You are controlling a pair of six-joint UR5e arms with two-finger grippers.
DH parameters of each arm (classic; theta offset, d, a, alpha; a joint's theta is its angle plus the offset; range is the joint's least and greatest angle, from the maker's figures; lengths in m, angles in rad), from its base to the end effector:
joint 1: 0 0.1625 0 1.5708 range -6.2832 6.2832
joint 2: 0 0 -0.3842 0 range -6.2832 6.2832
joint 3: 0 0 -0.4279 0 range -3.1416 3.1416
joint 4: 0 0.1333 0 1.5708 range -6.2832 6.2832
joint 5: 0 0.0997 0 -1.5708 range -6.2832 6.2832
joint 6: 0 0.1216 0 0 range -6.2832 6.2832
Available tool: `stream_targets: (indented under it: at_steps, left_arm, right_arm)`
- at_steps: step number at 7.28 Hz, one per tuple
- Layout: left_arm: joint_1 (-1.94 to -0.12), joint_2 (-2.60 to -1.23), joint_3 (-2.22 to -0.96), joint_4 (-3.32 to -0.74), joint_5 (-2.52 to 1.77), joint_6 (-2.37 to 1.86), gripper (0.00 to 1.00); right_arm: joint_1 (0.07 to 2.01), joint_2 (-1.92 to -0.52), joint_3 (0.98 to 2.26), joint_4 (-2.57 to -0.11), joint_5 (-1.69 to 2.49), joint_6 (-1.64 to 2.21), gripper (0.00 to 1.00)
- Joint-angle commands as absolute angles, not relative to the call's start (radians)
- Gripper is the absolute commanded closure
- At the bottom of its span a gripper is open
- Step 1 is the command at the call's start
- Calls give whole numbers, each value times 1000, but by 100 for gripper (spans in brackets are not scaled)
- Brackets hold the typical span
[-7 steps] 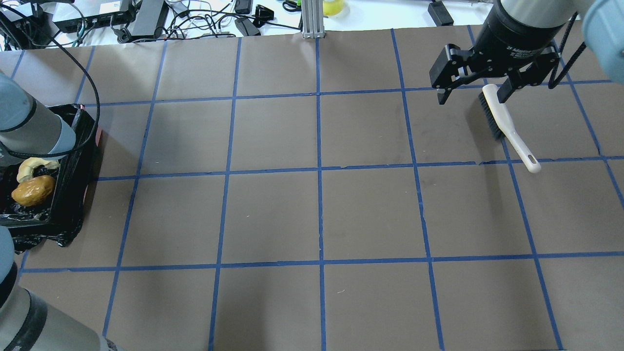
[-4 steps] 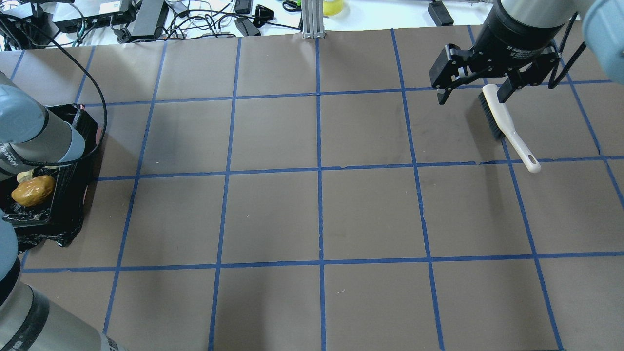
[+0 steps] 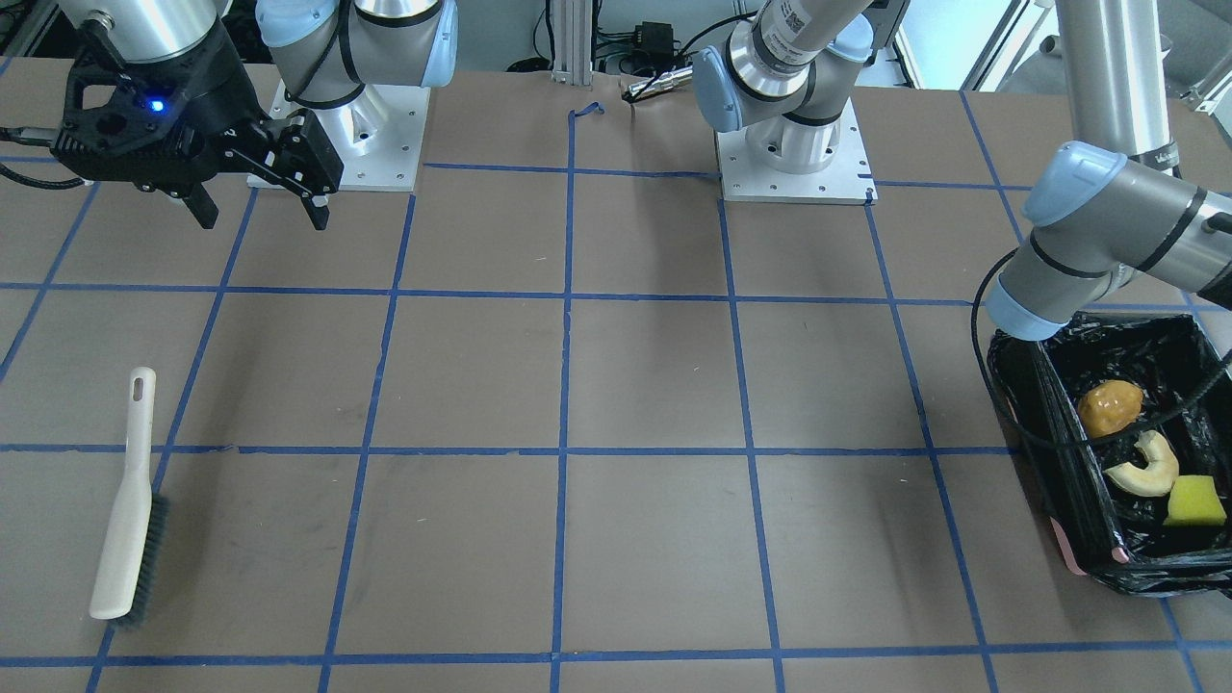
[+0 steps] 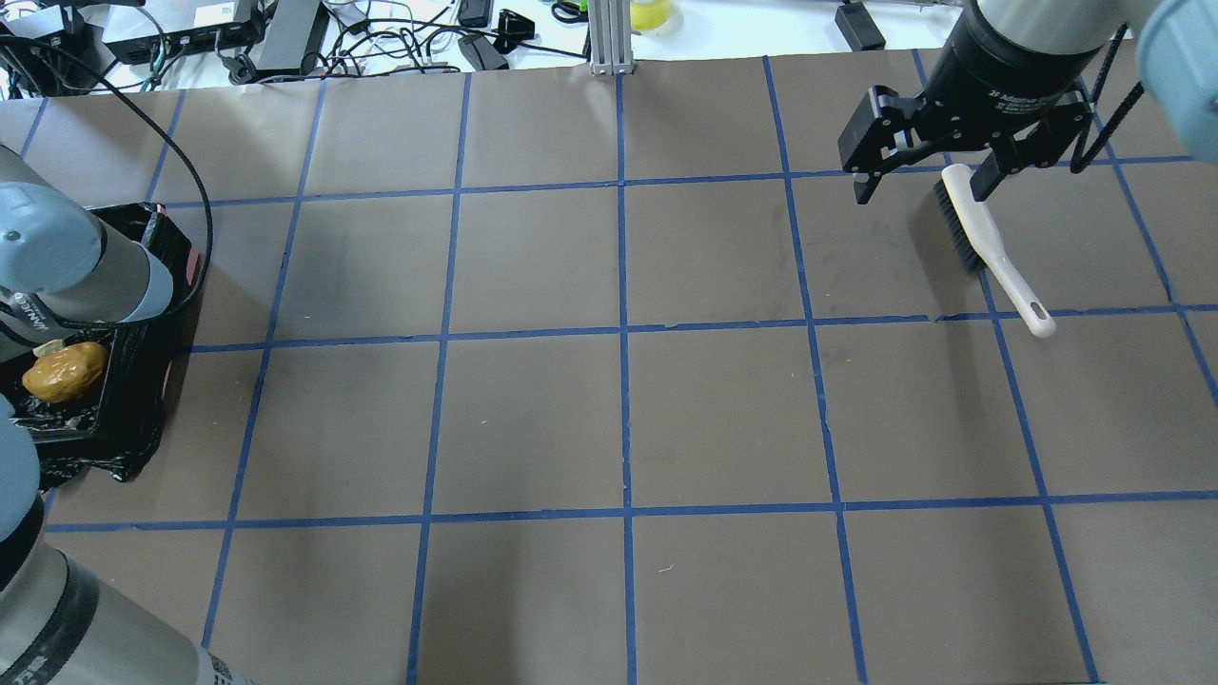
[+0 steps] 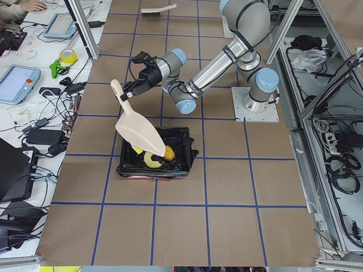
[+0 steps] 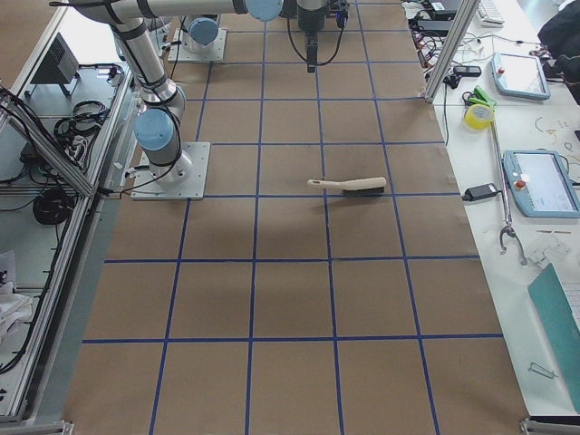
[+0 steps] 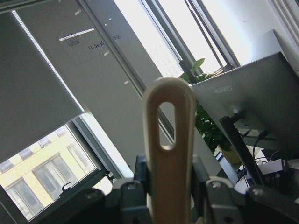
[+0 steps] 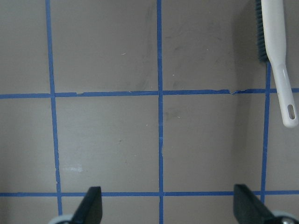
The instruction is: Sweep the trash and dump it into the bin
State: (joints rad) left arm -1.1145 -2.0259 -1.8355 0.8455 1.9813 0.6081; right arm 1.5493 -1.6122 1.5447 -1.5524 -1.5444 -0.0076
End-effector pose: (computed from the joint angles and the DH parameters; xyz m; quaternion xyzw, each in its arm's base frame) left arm 0.1833 -0.5659 0.3384 -0.1034 0.6572 -0.5644 0.4888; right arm 0.1254 -0.5194 0.4587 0.0066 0.9996 -0.0247 0.0128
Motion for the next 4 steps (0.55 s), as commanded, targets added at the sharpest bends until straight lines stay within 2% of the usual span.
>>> stream_targets:
  at_steps: [1, 4]
  left_arm:
    - [-1117, -2011, -1833, 797, 1976, 600, 100]
    - [-1185, -1919, -1717, 385, 1997, 511, 100]
  right_arm:
    - [1549, -1612, 1545, -1551, -1545, -8, 0]
    - [1549, -1612, 1546, -1551, -1543, -8, 0]
